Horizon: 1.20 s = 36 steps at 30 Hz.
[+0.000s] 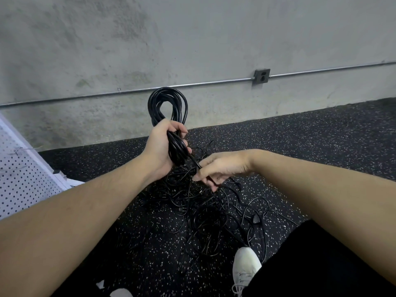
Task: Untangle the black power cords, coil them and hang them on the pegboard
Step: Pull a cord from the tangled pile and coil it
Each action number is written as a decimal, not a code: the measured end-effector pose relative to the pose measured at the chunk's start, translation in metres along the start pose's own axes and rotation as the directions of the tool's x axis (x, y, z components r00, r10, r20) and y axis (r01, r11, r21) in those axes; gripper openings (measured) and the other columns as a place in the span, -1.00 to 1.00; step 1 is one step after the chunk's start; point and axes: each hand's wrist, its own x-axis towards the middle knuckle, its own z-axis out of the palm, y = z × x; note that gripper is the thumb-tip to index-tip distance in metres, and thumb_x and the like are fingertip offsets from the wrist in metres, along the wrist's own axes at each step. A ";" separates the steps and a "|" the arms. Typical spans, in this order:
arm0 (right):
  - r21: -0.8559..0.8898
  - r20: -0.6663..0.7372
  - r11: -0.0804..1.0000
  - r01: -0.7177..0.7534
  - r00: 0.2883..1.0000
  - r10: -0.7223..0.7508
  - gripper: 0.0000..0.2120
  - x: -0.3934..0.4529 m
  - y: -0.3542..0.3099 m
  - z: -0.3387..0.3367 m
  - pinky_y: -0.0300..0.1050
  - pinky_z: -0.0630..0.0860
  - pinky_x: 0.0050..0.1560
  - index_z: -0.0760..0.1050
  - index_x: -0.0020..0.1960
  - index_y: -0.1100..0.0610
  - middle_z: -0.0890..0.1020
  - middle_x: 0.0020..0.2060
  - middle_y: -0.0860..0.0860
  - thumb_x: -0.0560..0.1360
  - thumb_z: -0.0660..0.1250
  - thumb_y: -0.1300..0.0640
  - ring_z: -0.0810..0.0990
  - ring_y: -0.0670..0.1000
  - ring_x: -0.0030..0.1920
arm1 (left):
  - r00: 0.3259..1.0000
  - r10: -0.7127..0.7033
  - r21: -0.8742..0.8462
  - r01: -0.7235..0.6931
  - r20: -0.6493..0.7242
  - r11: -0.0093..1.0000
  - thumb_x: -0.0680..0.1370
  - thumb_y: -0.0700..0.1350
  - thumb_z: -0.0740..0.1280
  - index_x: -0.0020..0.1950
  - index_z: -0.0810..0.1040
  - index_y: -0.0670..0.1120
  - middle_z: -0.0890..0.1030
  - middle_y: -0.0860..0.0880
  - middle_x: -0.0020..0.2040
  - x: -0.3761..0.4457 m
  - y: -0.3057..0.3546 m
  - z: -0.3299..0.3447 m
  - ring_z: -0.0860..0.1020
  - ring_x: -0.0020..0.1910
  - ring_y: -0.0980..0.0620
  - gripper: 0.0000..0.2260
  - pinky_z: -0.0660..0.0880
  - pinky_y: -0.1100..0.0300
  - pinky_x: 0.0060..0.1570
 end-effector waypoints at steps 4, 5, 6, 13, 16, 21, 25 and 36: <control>-0.269 -0.086 0.957 -0.109 0.992 0.089 -0.50 -0.002 0.005 -0.006 -0.10 0.46 -0.22 0.50 -0.17 0.10 0.57 -0.35 0.03 0.55 0.26 -0.35 0.49 0.00 -0.37 | 0.996 0.025 0.168 -0.011 -0.084 0.986 0.47 -0.16 0.17 -0.38 0.54 -0.08 0.41 0.00 -0.33 0.002 0.004 -0.003 0.37 -0.43 0.04 -0.74 0.39 0.15 -0.32; -0.306 -0.101 0.937 -0.170 0.984 0.145 -0.43 -0.004 0.007 -0.008 -0.11 0.48 -0.20 0.51 -0.22 0.09 0.58 -0.37 0.02 0.50 0.22 -0.43 0.51 0.00 -0.37 | 0.995 0.029 0.205 -0.009 -0.096 0.979 0.45 -0.14 0.19 -0.37 0.54 -0.08 0.41 0.01 -0.34 0.001 0.004 -0.003 0.38 -0.45 0.06 -0.77 0.39 0.16 -0.34; -0.327 -0.127 0.922 -0.208 0.976 0.175 -0.40 -0.007 0.009 -0.011 -0.10 0.50 -0.15 0.50 -0.26 0.08 0.56 -0.41 -0.01 0.47 0.21 -0.48 0.49 -0.01 -0.38 | 0.994 0.029 0.235 -0.004 -0.105 0.972 0.40 -0.10 0.22 -0.35 0.53 -0.08 0.41 0.02 -0.35 0.000 0.005 -0.004 0.39 -0.47 0.07 -0.83 0.39 0.18 -0.36; -0.026 -0.223 0.999 0.035 0.974 -0.040 -0.73 -0.019 0.023 -0.026 0.13 0.55 0.28 0.59 -0.24 0.00 0.46 -0.45 -0.06 0.63 0.33 -0.02 0.47 -0.07 -0.42 | 0.976 0.020 0.419 0.073 -0.215 0.905 0.20 -0.01 0.31 -0.36 0.56 -0.02 0.50 0.01 -0.19 0.001 0.010 -0.009 0.45 -0.17 -0.04 -0.88 0.39 0.02 -0.15; 0.078 -0.366 0.986 0.150 0.924 -0.112 -0.78 -0.024 0.018 -0.028 0.11 0.64 0.14 0.61 -0.04 0.11 0.60 -0.34 0.02 0.65 0.30 0.01 0.59 -0.05 -0.30 | 0.963 -0.007 0.450 0.132 -0.269 0.883 0.19 -0.02 0.31 -0.27 0.61 -0.05 0.54 -0.08 0.04 0.001 0.009 -0.011 0.51 0.06 -0.16 -0.81 0.44 -0.03 -0.03; -0.001 -0.531 0.981 0.195 0.831 -0.166 -0.68 -0.023 -0.008 -0.019 -0.06 0.61 -0.19 0.58 -0.11 0.16 0.52 -0.47 0.02 0.60 0.36 -0.09 0.47 -0.05 -0.47 | 0.966 0.017 0.605 0.148 -0.259 0.782 0.51 -0.03 0.26 -0.17 0.73 -0.05 0.56 -0.14 0.31 0.005 0.003 -0.012 0.52 0.24 -0.18 -0.74 0.46 -0.07 0.18; 0.086 -0.624 0.960 0.267 0.766 -0.157 -0.65 -0.018 -0.021 -0.019 -0.19 0.24 -0.43 0.49 -0.30 0.04 0.38 -0.53 -0.10 0.55 0.40 -0.14 0.26 -0.10 -0.53 | 0.992 -0.021 0.723 0.105 -0.125 0.683 0.55 0.03 0.22 -0.19 0.76 0.05 0.60 -0.21 0.31 0.002 0.001 -0.010 0.57 0.26 -0.20 -0.68 0.45 -0.16 0.35; 0.252 -0.488 0.906 0.342 0.853 -0.186 -0.81 -0.023 -0.024 -0.019 -0.25 0.55 -0.37 0.61 0.00 0.17 0.58 -0.33 0.00 0.66 0.28 0.10 0.48 -0.09 -0.37 | 0.996 -0.084 0.758 0.024 0.041 0.652 0.57 0.45 0.06 -0.16 0.78 -0.01 0.70 0.03 -0.33 -0.012 -0.005 -0.008 0.63 -0.20 0.02 -0.32 0.48 0.08 -0.02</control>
